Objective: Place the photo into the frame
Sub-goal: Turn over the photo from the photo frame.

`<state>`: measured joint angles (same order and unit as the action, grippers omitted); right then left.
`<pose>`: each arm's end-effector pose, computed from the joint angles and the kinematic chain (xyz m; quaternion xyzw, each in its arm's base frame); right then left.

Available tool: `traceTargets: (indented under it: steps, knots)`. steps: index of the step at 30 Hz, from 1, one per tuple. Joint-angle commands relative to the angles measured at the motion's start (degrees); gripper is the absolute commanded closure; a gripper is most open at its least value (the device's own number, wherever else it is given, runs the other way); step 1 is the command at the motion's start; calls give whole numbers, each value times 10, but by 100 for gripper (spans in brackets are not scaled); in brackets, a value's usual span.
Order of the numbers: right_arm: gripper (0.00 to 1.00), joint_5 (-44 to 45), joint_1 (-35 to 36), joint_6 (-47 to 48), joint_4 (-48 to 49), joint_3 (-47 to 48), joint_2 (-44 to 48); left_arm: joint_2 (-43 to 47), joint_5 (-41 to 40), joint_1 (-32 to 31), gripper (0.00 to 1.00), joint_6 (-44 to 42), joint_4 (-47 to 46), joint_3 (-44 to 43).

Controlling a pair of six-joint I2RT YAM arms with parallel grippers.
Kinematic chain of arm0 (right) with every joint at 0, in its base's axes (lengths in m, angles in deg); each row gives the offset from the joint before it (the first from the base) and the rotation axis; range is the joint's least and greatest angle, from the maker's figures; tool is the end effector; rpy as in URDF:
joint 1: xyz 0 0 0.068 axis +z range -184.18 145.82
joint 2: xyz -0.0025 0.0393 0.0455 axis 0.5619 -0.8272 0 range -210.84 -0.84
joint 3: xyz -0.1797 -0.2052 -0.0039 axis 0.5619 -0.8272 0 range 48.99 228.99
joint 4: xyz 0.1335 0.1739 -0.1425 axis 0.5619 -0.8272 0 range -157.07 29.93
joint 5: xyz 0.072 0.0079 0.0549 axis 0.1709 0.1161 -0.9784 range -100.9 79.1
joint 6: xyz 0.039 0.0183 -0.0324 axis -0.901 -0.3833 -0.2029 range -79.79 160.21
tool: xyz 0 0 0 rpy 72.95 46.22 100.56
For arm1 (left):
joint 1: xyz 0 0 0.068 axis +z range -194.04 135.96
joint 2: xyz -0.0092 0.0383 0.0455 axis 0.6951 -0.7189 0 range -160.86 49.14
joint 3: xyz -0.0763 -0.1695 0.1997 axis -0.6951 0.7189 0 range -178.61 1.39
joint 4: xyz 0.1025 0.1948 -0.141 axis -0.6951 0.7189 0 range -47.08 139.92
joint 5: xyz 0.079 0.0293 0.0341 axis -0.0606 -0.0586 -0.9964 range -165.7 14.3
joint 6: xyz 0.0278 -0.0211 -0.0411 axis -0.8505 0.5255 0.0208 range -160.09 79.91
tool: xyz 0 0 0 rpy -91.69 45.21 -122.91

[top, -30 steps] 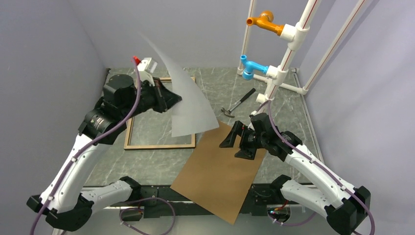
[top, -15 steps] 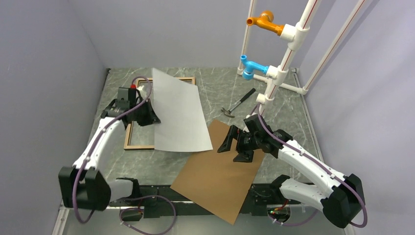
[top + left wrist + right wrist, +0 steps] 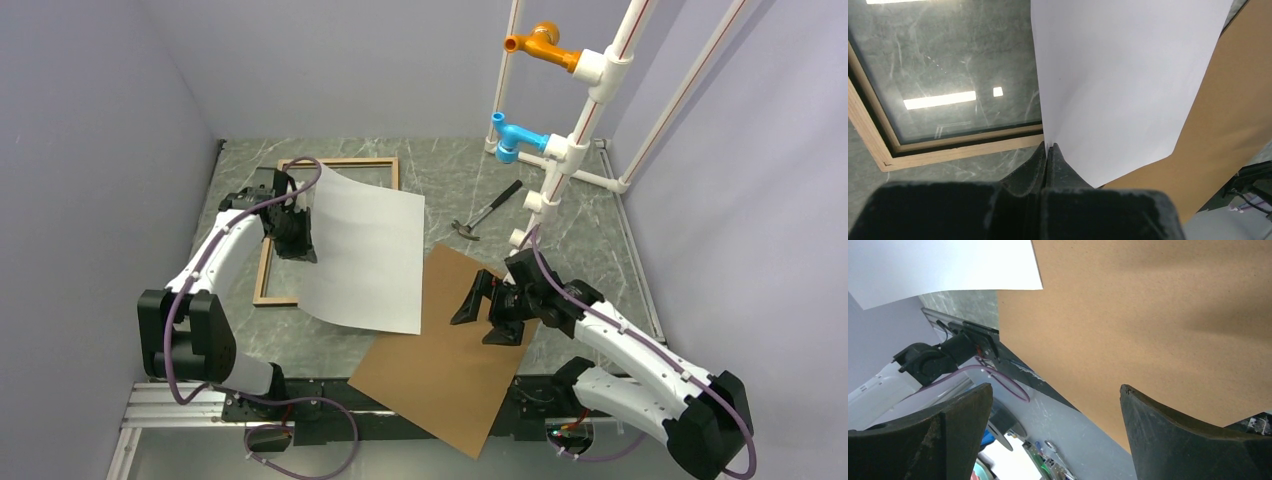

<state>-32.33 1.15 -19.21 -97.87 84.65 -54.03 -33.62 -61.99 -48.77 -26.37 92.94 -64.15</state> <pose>0.1348 0.1115 0.2201 0.1415 0.9289 0.3356 0.0677 0.2788 -0.0315 0.2600 -0.0528 0.9722 -0.1469 0.1746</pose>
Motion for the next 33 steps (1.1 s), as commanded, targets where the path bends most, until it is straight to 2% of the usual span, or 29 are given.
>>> traceTargets:
  steps: [1,6,10,14,24,33]
  knots:
    - [0,-13,0,-21,32,-25,17,15,-18,2,100,-35,-7,10]
    - [0,-15,0,-28,62,-41,13,50,-38,2,100,-26,-41,67]
    - [0,-30,0,-11,80,-35,-24,64,-45,2,100,-20,-51,84]
    - [0,-30,0,10,74,-22,-52,57,-58,2,100,-12,-45,72]
    - [0,-33,1,10,89,-66,-31,36,-93,10,100,15,-55,19]
    - [0,-47,0,22,110,-70,-61,-2,-95,70,100,5,-66,-35]
